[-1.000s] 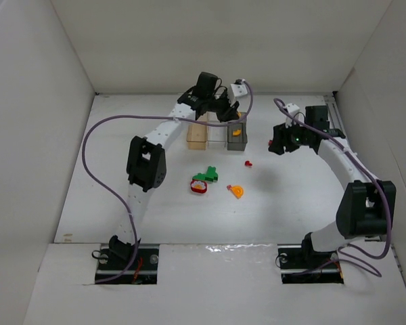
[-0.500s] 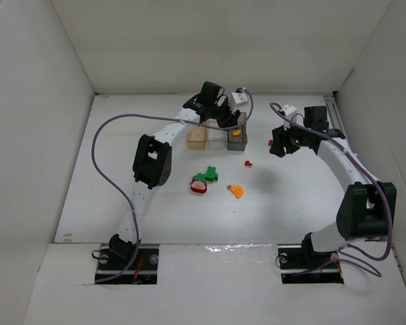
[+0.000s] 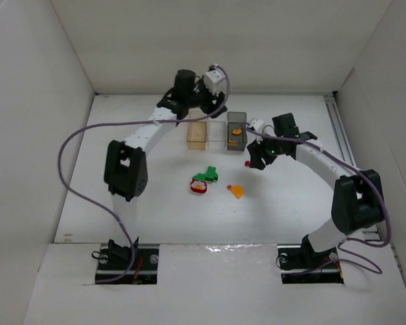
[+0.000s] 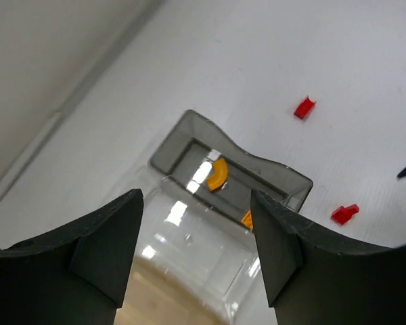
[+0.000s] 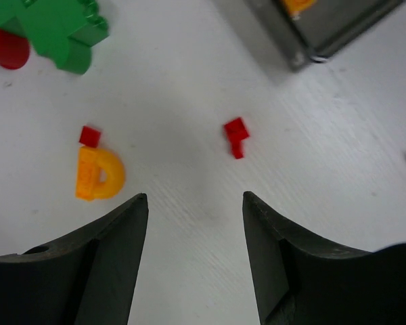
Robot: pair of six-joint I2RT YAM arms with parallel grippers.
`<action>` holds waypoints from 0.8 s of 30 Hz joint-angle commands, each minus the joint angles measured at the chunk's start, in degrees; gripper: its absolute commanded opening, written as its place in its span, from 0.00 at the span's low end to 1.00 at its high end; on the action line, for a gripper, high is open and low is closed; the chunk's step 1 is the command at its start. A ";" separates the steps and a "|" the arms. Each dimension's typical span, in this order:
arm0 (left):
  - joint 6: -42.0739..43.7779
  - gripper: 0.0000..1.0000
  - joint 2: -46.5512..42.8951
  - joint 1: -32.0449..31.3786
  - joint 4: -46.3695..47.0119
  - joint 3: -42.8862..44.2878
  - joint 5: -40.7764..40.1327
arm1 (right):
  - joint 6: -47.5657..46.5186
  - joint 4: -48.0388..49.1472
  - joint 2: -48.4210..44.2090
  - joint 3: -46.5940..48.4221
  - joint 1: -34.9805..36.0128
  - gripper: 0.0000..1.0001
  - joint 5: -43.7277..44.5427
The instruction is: Sort the legos into containers by color
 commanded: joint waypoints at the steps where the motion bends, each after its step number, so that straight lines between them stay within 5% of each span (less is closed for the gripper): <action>1: -8.77 0.62 -18.19 7.48 11.38 -7.80 -3.98 | -1.72 2.73 -1.97 -2.47 6.30 0.63 -0.91; 11: -5.70 0.63 -39.81 18.29 8.68 -26.97 -8.82 | -1.73 2.99 -2.68 -6.52 14.67 0.59 -3.29; 19: -5.70 0.65 -45.99 19.71 9.73 -36.12 -11.36 | 1.44 2.47 -2.68 -7.75 19.86 0.42 -1.80; 24: -4.56 0.66 -46.51 19.71 10.26 -36.66 -12.68 | 4.68 -2.80 4.86 -1.26 21.00 0.37 1.18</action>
